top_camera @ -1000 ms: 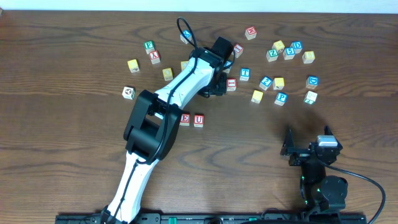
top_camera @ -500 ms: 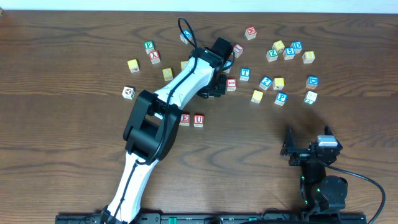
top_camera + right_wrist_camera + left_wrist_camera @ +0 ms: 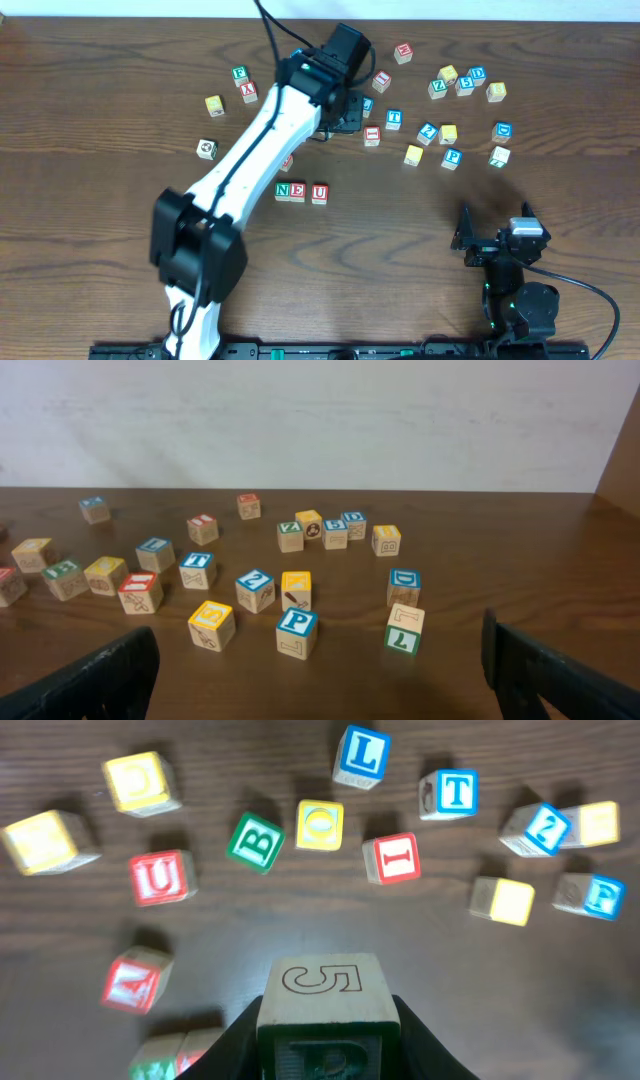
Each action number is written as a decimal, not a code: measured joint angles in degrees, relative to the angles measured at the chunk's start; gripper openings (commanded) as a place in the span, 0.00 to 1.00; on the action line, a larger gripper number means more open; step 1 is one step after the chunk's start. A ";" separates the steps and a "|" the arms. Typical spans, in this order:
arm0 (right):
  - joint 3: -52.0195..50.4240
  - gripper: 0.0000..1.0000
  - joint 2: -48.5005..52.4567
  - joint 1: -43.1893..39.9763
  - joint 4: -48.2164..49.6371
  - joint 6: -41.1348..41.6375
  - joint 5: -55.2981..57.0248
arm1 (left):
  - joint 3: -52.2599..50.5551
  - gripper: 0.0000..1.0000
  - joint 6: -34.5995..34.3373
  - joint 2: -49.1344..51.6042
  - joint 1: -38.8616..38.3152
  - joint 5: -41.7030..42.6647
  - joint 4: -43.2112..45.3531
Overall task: Spell out NEURIPS
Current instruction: 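Lift the R block and carry it toward the right of U, then adjust the held R block position beside the U block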
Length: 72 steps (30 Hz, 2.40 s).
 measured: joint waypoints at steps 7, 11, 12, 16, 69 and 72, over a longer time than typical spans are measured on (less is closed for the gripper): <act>0.00 0.99 0.00 0.00 0.02 0.02 0.00 | 0.00 0.07 0.00 -7.65 -0.59 -0.02 -7.02; 0.00 0.99 0.00 0.00 0.02 0.02 0.02 | 0.00 0.07 0.00 -9.66 -3.45 -0.37 -12.28; 0.00 0.99 0.00 0.00 0.00 0.02 0.00 | 0.02 0.07 0.00 -9.73 -4.28 -0.79 -13.42; 0.00 0.99 0.00 0.00 0.00 0.02 0.00 | 0.02 0.07 -0.42 -9.73 -8.66 -3.91 -14.86; 0.00 0.99 0.00 0.00 0.00 0.02 0.00 | -32.87 0.07 -13.60 -9.75 -15.91 -11.82 14.21; 0.00 0.99 0.00 0.00 0.00 0.02 0.00 | -34.16 0.07 -13.60 -9.73 -15.89 -11.78 17.09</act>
